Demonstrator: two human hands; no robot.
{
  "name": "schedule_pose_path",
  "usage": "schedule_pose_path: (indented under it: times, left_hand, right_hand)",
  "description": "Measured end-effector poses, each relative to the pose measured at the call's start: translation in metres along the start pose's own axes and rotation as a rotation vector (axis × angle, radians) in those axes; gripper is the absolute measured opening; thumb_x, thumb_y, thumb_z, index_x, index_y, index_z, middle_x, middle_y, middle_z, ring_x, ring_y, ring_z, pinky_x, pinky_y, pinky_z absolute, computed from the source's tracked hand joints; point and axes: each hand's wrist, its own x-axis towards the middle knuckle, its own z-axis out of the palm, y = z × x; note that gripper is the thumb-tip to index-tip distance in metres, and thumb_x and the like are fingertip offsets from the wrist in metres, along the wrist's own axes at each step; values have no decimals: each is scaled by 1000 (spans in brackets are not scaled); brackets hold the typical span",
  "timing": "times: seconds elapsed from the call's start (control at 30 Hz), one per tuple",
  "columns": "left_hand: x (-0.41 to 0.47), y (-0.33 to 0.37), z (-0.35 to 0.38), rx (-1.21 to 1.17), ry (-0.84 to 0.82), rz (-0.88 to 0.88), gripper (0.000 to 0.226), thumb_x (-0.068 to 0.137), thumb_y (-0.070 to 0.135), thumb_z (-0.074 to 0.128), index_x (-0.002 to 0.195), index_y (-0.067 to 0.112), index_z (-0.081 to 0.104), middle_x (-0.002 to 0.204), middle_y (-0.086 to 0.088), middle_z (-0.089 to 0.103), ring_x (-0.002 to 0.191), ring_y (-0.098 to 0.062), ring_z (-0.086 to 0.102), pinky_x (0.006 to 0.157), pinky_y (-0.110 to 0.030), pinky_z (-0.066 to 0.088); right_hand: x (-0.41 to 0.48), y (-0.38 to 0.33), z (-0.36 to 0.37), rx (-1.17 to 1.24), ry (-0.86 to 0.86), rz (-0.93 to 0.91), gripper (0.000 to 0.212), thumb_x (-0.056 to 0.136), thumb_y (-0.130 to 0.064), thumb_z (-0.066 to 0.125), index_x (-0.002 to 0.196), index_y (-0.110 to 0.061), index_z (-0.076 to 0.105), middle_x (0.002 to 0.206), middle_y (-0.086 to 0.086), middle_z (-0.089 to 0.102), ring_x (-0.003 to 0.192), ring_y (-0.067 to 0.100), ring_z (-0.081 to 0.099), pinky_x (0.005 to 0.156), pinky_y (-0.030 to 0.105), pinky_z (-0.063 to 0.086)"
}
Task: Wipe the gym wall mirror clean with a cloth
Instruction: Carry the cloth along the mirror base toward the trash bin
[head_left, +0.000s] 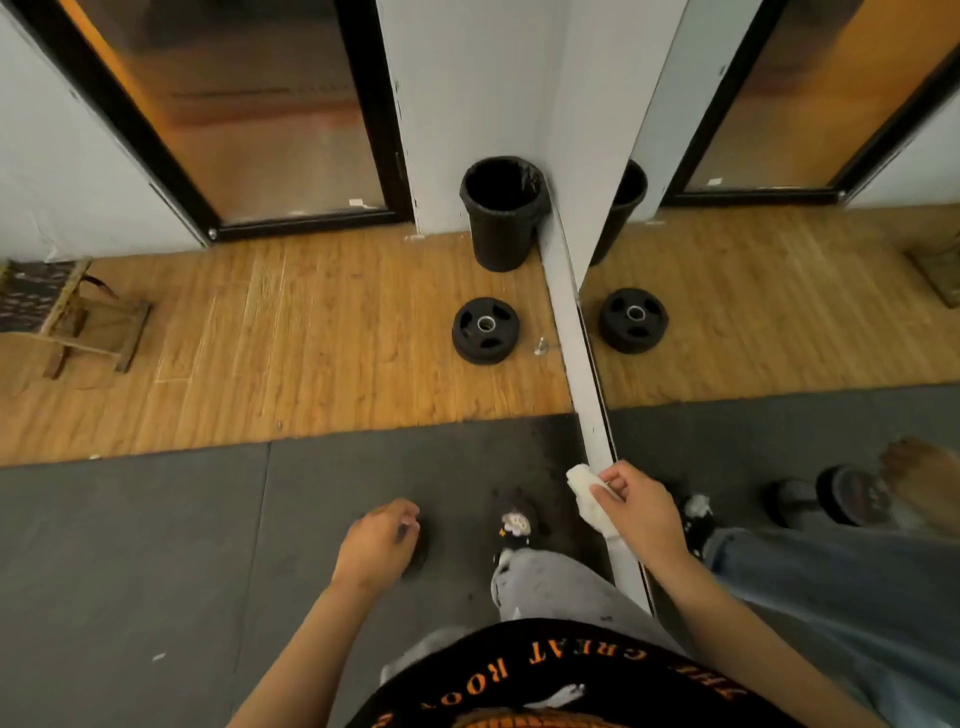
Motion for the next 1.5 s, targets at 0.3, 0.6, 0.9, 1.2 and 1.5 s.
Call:
schedule_pose_path:
  times: [0.3, 0.6, 0.9, 1.2, 1.5]
  left_hand:
    - [178, 95, -101, -134, 170, 28, 23, 97, 17, 55, 118, 16, 64, 112, -4, 67, 103, -27, 64, 84, -39, 50]
    - [361, 125, -184, -72, 30, 120, 22, 99, 17, 54, 118, 14, 64, 112, 0, 64, 111, -22, 58, 87, -30, 44]
    - [498, 191, -269, -77, 2, 226, 17, 98, 16, 56, 113, 16, 63, 102, 5, 62, 94, -20, 58, 80, -27, 41]
    - [531, 244, -255, -279, -46, 178, 30, 100, 21, 56, 130, 20, 53, 119, 8, 62, 113, -10, 59, 87, -20, 41]
    - [548, 279, -281, -1123, -365, -152, 65, 80, 36, 77, 136, 18, 50, 125, -2, 68, 113, -21, 64, 87, -33, 52]
  right_hand:
    - [205, -114, -67, -29, 43, -123, 15, 94, -30, 65, 104, -20, 61, 93, -9, 61, 86, 11, 61, 73, 28, 53]
    - [348, -186, -59, -44, -46, -62, 10, 95, -35, 63, 98, -27, 57, 93, -10, 61, 89, 12, 62, 79, 31, 54]
    - [476, -290, -93, 140, 104, -62, 10, 95, -32, 63, 97, -28, 55, 83, -18, 55, 80, 4, 56, 73, 22, 48]
    - [533, -308, -109, 85, -114, -169, 14, 96, -36, 61, 103, -24, 62, 94, -10, 62, 88, 7, 58, 76, 24, 49]
    - [568, -355, -115, 981, -455, 160, 16, 97, -23, 61, 109, -13, 66, 103, 2, 69, 101, 18, 64, 93, 36, 52]
